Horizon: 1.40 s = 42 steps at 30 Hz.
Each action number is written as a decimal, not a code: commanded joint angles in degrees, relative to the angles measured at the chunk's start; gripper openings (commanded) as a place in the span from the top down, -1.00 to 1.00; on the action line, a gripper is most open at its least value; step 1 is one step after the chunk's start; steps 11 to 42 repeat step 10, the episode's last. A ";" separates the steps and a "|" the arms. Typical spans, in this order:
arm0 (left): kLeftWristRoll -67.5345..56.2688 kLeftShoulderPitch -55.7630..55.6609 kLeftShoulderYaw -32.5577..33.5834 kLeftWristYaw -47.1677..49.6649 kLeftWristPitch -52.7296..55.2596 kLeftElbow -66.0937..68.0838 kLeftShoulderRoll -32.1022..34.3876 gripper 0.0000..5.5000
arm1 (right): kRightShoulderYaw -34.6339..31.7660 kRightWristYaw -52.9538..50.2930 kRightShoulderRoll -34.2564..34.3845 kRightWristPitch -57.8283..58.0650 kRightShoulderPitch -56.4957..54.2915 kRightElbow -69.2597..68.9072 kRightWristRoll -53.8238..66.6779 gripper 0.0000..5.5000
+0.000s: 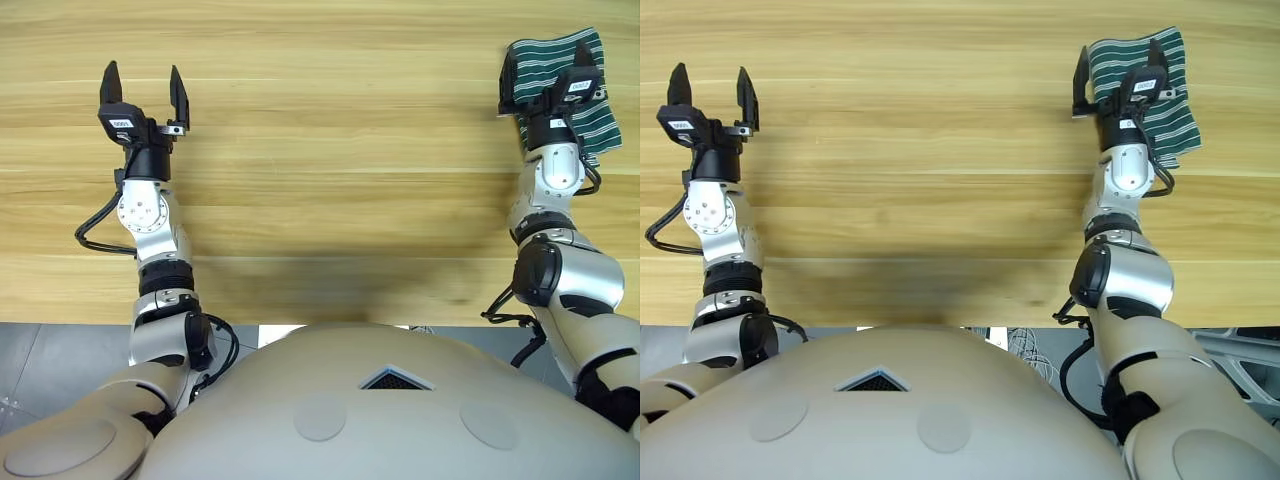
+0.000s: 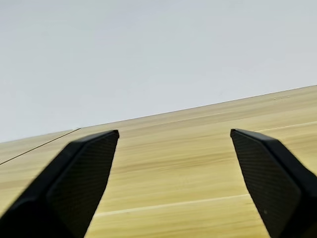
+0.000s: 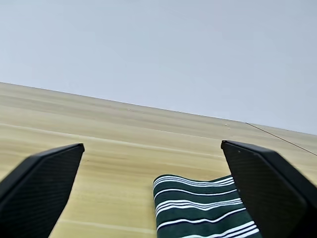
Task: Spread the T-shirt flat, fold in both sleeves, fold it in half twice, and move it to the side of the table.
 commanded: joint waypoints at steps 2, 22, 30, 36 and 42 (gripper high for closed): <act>2.25 -1.57 -1.51 1.52 -2.02 3.01 1.36 -0.47 | 0.27 1.10 0.59 -0.42 0.62 0.19 0.06 -0.87; 2.70 -1.97 -2.73 2.14 -3.44 4.80 1.71 -0.47 | 0.39 3.31 1.35 -0.86 0.18 -0.07 0.48 -0.87; 2.70 -1.97 -2.73 2.14 -3.44 4.80 1.71 -0.47 | 0.39 3.31 1.35 -0.86 0.18 -0.07 0.48 -0.87; 2.70 -1.97 -2.73 2.14 -3.44 4.80 1.71 -0.47 | 0.39 3.31 1.35 -0.86 0.18 -0.07 0.48 -0.87; 2.70 -1.97 -2.73 2.14 -3.44 4.80 1.71 -0.47 | 0.39 3.31 1.35 -0.86 0.18 -0.07 0.48 -0.87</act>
